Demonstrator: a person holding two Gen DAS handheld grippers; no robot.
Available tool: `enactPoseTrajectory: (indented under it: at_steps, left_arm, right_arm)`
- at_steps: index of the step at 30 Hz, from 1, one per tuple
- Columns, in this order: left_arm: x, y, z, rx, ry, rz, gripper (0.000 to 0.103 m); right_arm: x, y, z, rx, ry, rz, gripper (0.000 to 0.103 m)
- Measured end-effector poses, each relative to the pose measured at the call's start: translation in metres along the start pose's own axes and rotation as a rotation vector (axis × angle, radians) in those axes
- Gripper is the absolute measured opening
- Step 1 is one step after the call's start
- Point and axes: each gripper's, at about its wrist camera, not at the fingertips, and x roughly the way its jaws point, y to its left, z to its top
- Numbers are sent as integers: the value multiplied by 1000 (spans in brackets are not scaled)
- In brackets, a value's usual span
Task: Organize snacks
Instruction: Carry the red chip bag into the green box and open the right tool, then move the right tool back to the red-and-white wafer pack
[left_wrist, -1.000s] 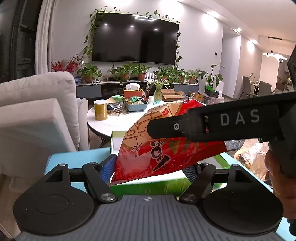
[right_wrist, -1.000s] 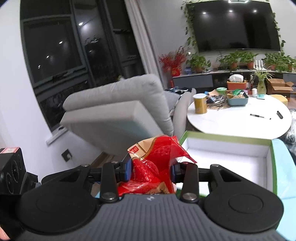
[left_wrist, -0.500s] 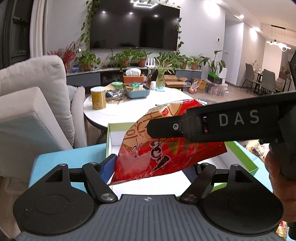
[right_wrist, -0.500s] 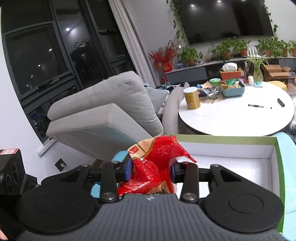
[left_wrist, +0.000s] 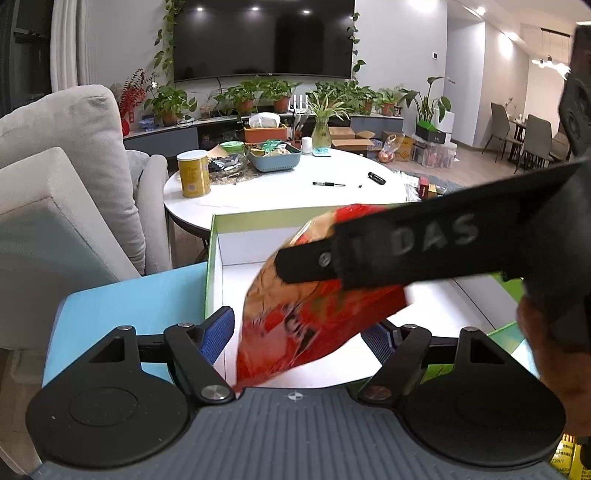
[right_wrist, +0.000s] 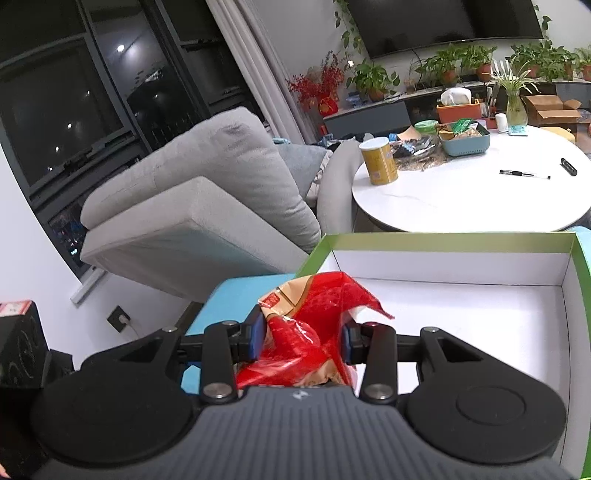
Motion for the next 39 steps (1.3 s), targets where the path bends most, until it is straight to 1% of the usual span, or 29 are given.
enactPoseTrajectory:
  at_steps: [2,3,4,7,11,15,22,26,30,32,36,39]
  left_arm:
    - [-2,0,-2,3,-7,11,74]
    - [-4,0,-2,5,-14,22,78]
    - [-4,1,-2,5,-19,27,80]
    - [-9,3,0,-14,-30,43,80]
    - [-22,4,4,-36,-53,45,81]
    - [-37,1,7,-24,-75,64,82]
    - [-76,-3,7,-36,-124,95,84]
    - [-99,-6,5,-52,-147,96,86]
    - [-123,-13,-1,-71,-167,89,91]
    - [-134,-16,-5,-70,-175,89,92]
    - [-157,-24,-11,-73,-201,89,99]
    - [-171,-28,-16,-68,-214,93,99]
  right_arm:
    - [1,0,-3,7,12,-15,44]
    - [0,-1,-1,14,1,-5,46]
    - [-4,-2,0,21,-12,-11,49]
    - [-19,2,3,-3,-61,-16,49]
    - [-36,8,6,-42,-91,-23,49]
    - [-50,15,6,-53,-113,-23,50]
    - [-85,29,6,-81,-158,-36,51]
    - [-106,37,6,-98,-185,-44,51]
    - [-128,46,1,-119,-207,-53,51]
    - [-141,51,-2,-126,-223,-52,51]
    - [-163,56,-9,-123,-253,-39,51]
    - [-175,59,-15,-118,-269,-34,51]
